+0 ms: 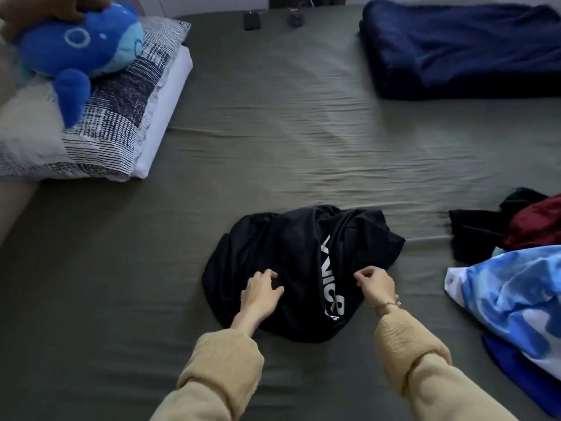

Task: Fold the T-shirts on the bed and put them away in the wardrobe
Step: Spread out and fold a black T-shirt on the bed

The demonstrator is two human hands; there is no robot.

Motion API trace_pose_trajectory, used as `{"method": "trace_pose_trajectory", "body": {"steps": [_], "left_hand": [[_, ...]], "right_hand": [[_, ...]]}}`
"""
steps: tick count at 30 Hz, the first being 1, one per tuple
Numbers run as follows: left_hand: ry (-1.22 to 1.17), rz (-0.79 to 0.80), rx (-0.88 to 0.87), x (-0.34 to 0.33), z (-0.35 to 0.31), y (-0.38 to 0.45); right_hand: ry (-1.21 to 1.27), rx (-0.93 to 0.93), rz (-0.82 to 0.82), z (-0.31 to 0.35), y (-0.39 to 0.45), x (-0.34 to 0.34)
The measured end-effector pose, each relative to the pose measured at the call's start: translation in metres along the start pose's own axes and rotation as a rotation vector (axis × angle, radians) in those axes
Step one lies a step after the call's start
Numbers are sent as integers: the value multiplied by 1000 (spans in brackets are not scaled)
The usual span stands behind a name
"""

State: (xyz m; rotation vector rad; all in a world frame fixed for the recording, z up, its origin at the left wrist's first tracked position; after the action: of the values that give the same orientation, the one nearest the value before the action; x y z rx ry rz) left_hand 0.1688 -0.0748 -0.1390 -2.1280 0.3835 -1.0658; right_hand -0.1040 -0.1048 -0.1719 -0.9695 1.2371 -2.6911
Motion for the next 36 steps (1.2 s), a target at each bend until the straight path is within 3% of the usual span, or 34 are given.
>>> {"method": "trace_pose_trajectory", "body": {"steps": [2, 4, 6, 8, 12, 17, 21, 24, 26, 28, 31, 33, 36], "left_hand": [[-56, -1, -50, -4, -10, 4], [-101, -9, -74, -5, -19, 10], [-142, -22, -77, -5, -24, 15], [-184, -39, -68, -3, -24, 18], [-288, -61, -100, 4, -23, 21], [-188, 160, -177, -29, -42, 23], [10, 373, -172, -67, -64, 19], [298, 606, -149, -90, -83, 9], [383, 666, -128, -93, -95, 4], [321, 567, -129, -86, -106, 10], [57, 287, -179, -62, -124, 20], [-225, 253, -234, -56, -141, 19], [-493, 341, -276, -52, -180, 7]], "right_hand": [[185, -72, -32, -14, 11, 6], [473, -185, 40, -33, 21, -3], [533, -199, 68, -39, 28, -3], [531, -138, 50, -34, 32, 2], [913, 20, 42, -3, 32, 25], [1495, 154, -78, -1, 24, 92], [1580, 107, -189, -31, 13, 121], [1587, 126, -109, -38, 3, 127], [1561, 150, -33, -40, 0, 128], [1487, 201, 45, -44, 7, 126], [1329, 153, 233, -34, 0, 114], [1291, 119, 331, -30, 3, 103], [1178, 227, 418, -4, -3, 96]]}}
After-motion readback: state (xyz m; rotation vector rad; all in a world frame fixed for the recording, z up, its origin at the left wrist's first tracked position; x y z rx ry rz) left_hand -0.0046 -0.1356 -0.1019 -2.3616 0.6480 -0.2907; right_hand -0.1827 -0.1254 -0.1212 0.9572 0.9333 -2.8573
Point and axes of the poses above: each hand's wrist, its own y-axis towards the middle knuckle, its own x-axis out of the back of the hand, z = x × y, the point moved 9 cm from there along y, towards the middle knuckle, and after that the axes turned 10 degrees about z, right-handed, at the moved point
